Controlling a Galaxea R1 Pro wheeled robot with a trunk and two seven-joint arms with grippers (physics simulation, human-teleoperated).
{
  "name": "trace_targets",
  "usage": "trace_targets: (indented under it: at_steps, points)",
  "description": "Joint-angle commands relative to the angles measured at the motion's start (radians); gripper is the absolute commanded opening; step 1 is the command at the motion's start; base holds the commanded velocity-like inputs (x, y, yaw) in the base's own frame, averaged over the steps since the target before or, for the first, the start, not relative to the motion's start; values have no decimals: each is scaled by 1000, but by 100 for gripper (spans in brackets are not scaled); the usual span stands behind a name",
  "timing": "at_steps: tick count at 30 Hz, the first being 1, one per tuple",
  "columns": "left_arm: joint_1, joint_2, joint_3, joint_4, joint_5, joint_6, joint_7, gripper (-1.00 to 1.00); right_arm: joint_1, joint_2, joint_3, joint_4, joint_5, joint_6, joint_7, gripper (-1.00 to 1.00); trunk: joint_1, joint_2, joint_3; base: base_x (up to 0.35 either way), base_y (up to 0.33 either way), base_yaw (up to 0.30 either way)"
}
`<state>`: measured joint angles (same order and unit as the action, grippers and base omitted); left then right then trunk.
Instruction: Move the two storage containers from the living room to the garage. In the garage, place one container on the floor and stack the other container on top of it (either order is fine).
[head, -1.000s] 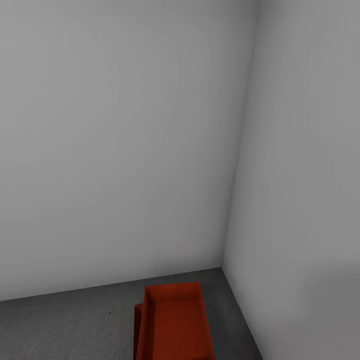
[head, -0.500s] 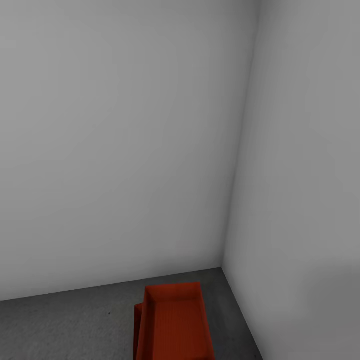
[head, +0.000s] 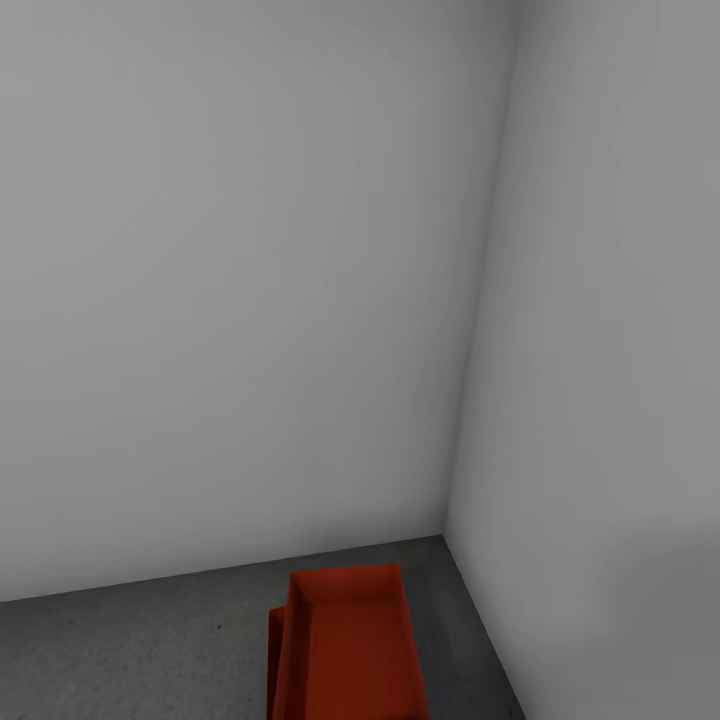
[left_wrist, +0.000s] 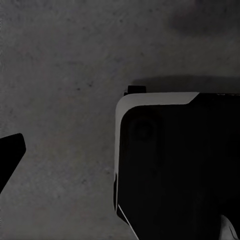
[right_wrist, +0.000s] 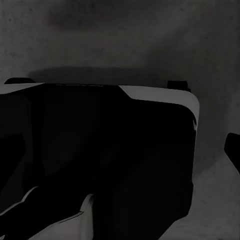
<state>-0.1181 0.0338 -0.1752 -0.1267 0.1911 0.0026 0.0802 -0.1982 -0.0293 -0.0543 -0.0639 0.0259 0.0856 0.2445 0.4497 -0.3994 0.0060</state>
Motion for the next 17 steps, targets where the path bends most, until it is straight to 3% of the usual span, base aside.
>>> trace_targets:
  at_steps: [1,17]
  points:
    - [0,0,-9,-1,10,0,4,100,0,0,-6,-2,3,6,4,100,0,-1,0,0,0,0]
    - [0,1,-9,-1,10,-1,6,100,0,0,-6,-2,3,6,4,100,0,-1,0,0,0,0]
